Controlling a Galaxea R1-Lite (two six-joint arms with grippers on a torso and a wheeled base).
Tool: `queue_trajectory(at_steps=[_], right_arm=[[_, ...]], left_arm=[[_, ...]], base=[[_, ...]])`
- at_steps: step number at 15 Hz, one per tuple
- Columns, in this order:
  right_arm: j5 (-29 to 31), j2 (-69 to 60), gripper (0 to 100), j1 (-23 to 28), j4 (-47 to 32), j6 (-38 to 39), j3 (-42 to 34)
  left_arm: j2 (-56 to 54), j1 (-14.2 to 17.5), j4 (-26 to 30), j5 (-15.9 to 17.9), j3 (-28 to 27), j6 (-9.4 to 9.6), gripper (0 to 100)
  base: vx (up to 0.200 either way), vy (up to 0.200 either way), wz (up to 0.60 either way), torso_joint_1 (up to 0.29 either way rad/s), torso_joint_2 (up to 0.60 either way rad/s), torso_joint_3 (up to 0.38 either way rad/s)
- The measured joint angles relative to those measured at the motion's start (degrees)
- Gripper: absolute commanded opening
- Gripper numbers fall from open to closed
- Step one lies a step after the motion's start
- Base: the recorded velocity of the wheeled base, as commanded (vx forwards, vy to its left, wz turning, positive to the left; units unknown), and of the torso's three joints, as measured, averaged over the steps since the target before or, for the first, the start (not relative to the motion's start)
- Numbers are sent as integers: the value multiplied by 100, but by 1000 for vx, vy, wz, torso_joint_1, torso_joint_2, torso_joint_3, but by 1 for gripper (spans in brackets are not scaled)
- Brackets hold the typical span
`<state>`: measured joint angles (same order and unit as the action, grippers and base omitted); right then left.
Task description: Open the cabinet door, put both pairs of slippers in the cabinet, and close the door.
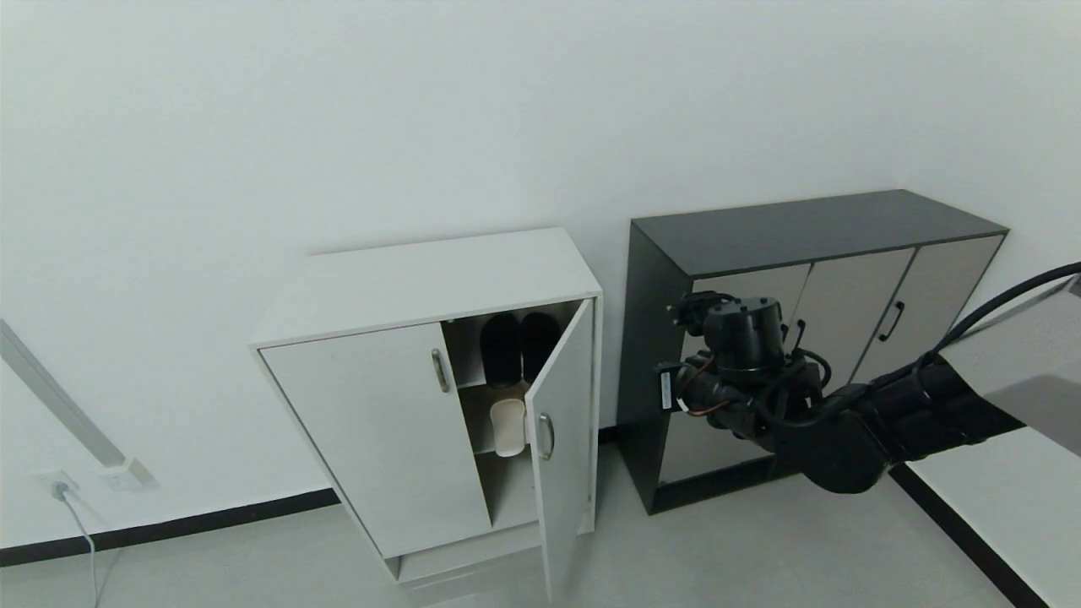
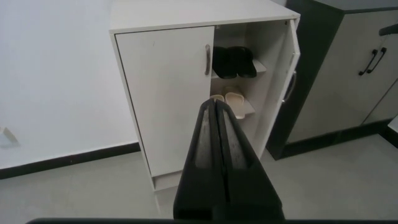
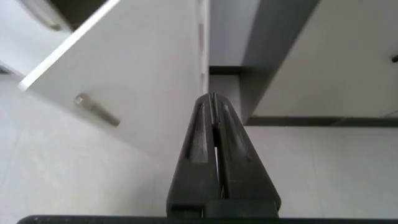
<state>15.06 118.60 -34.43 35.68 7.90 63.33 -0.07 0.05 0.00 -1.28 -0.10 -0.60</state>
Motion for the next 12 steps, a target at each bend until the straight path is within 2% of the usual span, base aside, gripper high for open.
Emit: queue_trajectory(at_steps=[3,12], right_arm=[[7,-80,0,-132,132,-7,-132],[79,-160,0,-177,636,-101,-540]], left_arm=[[0,5,5,-2,0,16,0],[0,2,2,-2,0,11,0]], base=[[0,0,600,4,4,2],[0,0,0,0,0,0]])
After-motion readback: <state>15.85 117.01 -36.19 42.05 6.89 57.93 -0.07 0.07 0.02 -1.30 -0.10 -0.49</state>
